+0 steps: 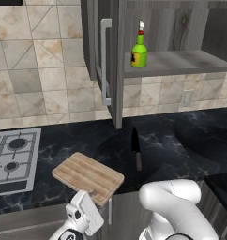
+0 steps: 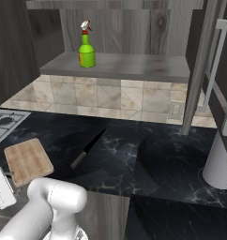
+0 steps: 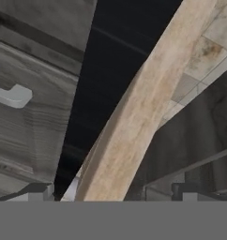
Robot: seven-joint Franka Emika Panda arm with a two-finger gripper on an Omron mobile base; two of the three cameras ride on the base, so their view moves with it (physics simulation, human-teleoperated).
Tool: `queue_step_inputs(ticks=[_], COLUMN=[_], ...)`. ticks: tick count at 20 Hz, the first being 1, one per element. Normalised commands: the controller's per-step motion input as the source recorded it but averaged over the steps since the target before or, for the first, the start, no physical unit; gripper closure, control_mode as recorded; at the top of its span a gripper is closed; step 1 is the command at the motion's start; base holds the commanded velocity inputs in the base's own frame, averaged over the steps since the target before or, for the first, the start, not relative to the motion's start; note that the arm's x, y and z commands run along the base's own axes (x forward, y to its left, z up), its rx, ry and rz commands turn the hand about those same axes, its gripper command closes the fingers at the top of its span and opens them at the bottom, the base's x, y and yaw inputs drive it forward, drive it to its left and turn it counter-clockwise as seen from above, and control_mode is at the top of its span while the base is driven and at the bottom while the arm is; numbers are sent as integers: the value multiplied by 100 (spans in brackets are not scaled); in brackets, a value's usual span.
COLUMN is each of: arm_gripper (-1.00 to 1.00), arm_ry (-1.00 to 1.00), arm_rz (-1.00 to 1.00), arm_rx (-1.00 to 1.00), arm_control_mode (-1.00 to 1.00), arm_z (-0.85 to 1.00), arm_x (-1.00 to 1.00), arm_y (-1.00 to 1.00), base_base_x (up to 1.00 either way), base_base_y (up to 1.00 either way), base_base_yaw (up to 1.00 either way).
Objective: Move the cutting board and knife to the sink. Then move spray from the cabinet to the counter.
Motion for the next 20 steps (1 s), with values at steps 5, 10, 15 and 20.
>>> queue_step_inputs(ticks=[5, 10, 15, 20], arm_gripper=[-100, -100, -100, -100], arm_ry=[0, 0, 0, 0], arm_rz=[2, 3, 3, 4], arm_rx=[7, 7, 2, 2], arm_control_mode=[-100, -100, -100, -100], arm_z=[0, 0, 0, 0], arm_x=[9, 15, 15, 3], arm_y=[0, 0, 0, 0], base_base_x=[0, 0, 0, 0], base_base_y=[0, 0, 0, 0], base_base_yaw=[0, 0, 0, 0])
